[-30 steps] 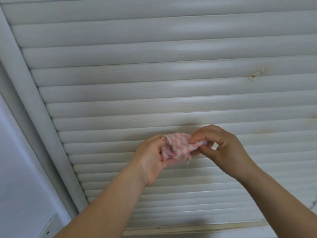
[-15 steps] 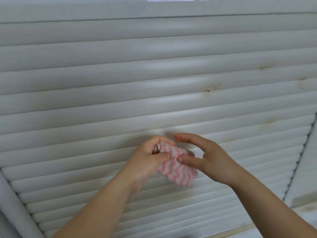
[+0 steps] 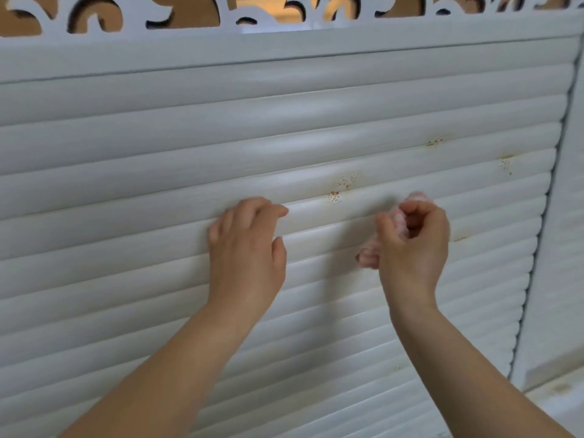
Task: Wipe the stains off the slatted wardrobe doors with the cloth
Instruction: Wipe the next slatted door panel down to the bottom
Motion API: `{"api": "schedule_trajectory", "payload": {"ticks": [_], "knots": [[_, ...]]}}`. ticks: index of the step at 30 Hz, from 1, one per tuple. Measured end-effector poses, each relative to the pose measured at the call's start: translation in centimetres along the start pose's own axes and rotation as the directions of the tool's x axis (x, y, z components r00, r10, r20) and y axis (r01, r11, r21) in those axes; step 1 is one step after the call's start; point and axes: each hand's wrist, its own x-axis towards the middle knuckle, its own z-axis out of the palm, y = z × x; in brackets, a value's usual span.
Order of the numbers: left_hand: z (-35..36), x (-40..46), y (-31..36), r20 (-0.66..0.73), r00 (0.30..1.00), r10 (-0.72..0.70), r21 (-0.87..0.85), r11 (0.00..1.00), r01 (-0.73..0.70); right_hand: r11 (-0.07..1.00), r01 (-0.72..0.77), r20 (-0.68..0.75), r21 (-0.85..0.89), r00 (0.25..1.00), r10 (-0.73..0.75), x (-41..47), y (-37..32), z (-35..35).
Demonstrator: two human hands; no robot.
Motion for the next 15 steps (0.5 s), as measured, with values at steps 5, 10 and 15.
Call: {"api": "schedule_trajectory", "payload": {"ticks": [5, 10, 15], "knots": [[-0.3, 1.3, -0.8, 0.006, 0.99, 0.142, 0.257, 0.956, -0.138, 0.914, 0.257, 0.194, -0.314, 0.96, -0.203, -0.2, 2.3, 1.9], [-0.5, 1.2, -1.6, 0.049, 0.973, 0.223, 0.349, 0.91, -0.226, 0.592, 0.521, 0.259, -0.614, 0.842, -0.473, 0.3, 4.4, 0.6], [-0.5, 1.2, -2.1, 0.088, 0.966, 0.242, 0.395, 0.882, -0.257, 0.295, 0.586, 0.343, -0.755, 0.736, -0.584, 1.8, 5.8, -0.3]]}}
